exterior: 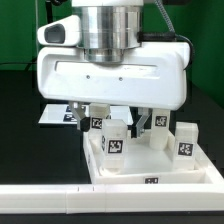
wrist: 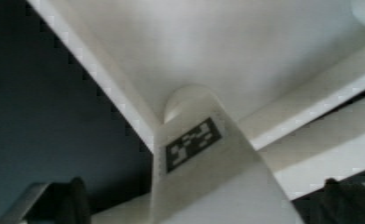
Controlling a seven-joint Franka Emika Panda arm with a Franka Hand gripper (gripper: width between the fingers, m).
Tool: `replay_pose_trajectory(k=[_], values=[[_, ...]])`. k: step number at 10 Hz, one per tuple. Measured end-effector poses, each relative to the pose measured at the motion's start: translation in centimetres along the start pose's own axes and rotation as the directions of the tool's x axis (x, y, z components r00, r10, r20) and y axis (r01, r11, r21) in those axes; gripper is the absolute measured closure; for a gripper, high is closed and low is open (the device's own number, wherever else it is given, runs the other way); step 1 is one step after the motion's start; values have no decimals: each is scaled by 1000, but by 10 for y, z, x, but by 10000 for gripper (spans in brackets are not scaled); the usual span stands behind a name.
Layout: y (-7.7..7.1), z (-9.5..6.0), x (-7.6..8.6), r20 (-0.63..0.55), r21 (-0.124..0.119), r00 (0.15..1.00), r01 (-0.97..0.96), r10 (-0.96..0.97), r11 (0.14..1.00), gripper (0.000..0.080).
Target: Assemble square table
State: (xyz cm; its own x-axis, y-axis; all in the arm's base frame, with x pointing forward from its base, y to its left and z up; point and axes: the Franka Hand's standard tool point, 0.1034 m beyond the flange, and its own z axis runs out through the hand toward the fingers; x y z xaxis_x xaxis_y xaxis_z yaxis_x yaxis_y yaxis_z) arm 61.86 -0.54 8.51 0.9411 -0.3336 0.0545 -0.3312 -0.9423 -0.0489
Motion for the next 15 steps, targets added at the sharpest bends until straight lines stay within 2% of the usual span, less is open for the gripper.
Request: replay_pose_trajectory(k=[1, 2, 5, 6, 7, 8, 9, 10, 12, 14, 15], values=[[-3, 0, -1, -2, -23, 993, 119, -119, 993, 150], [-5, 2, -2, 3, -33, 975, 220, -220, 975, 150], [-4, 1, -2, 15, -35, 933, 361, -360, 932, 150], [-4, 1, -2, 15, -35, 935, 355, -355, 934, 239], [-4, 1, -2, 15, -35, 935, 355, -355, 934, 239], [-4, 1, -2, 15, -35, 939, 345, -345, 938, 440], [-4, 1, -2, 14, -35, 944, 329, -329, 944, 515], [-5, 1, -2, 9, -30, 962, 274, -274, 961, 515], [-5, 2, 0, -13, -12, 999, 37, -38, 999, 515], [-5, 2, 0, -20, 7, 976, -218, 218, 976, 515], [-5, 3, 0, -20, 15, 921, -388, 388, 921, 515]])
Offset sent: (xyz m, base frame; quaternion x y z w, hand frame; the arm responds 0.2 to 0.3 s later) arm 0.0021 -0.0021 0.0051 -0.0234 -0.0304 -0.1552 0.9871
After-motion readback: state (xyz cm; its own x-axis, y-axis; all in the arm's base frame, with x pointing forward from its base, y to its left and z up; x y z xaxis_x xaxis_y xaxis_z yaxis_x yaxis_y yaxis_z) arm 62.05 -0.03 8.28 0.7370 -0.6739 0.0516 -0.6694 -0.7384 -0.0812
